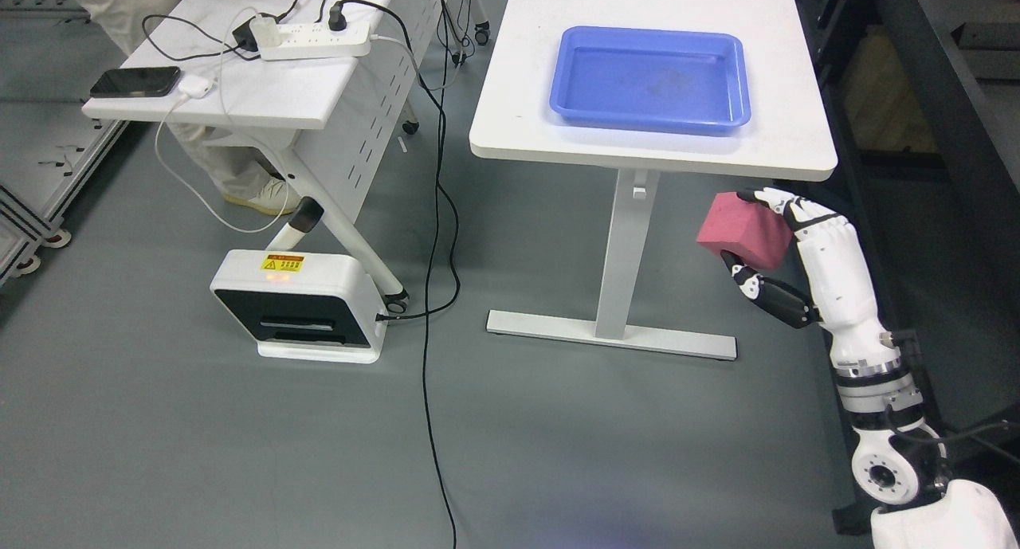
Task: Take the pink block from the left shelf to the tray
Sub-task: 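Carry the pink cube in the right hand toward the blue tray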
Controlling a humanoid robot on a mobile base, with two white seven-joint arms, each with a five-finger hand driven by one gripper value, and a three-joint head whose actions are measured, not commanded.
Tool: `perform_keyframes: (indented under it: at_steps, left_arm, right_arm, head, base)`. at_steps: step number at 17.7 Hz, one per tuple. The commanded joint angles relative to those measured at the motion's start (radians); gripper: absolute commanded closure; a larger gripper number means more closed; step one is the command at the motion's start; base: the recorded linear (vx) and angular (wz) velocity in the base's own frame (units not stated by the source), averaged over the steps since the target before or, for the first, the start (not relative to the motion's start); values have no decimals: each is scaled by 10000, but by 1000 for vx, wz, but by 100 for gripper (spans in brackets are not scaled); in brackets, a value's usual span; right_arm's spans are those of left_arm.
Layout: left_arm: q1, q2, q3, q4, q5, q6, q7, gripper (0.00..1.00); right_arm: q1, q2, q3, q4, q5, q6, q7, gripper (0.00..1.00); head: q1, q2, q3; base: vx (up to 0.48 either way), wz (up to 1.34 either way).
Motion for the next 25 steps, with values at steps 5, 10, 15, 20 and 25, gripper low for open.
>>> perform_keyframes:
  at_steps: [5, 10, 15, 20, 25]
  left_arm:
    - [201, 175, 0, -175, 0, -15, 5, 0]
    - [201, 175, 0, -175, 0, -15, 5, 0]
    - [201, 175, 0, -175, 0, -15, 5, 0]
    - [201, 175, 0, -175, 0, -15, 5, 0]
    - [201, 175, 0, -175, 0, -15, 5, 0]
  right_arm:
    - [374, -27, -76, -299, -14, 6, -4, 94]
    - [389, -11, -107, -314, -29, 6, -4, 94]
    - [420, 19, -107, -330, -29, -222, -19, 94]
    - [543, 81, -91, -421, -44, -729, -19, 94]
    - [558, 81, 1, -452, 170, -730, 134, 94]
  head:
    - [0, 0, 0]
    - [0, 0, 0]
    - [0, 0, 0]
    - [0, 2, 0]
    - [0, 2, 0]
  base:
    - [321, -60]
    - [283, -33]
    - [266, -7]
    - [227, -2]
    - [190, 0]
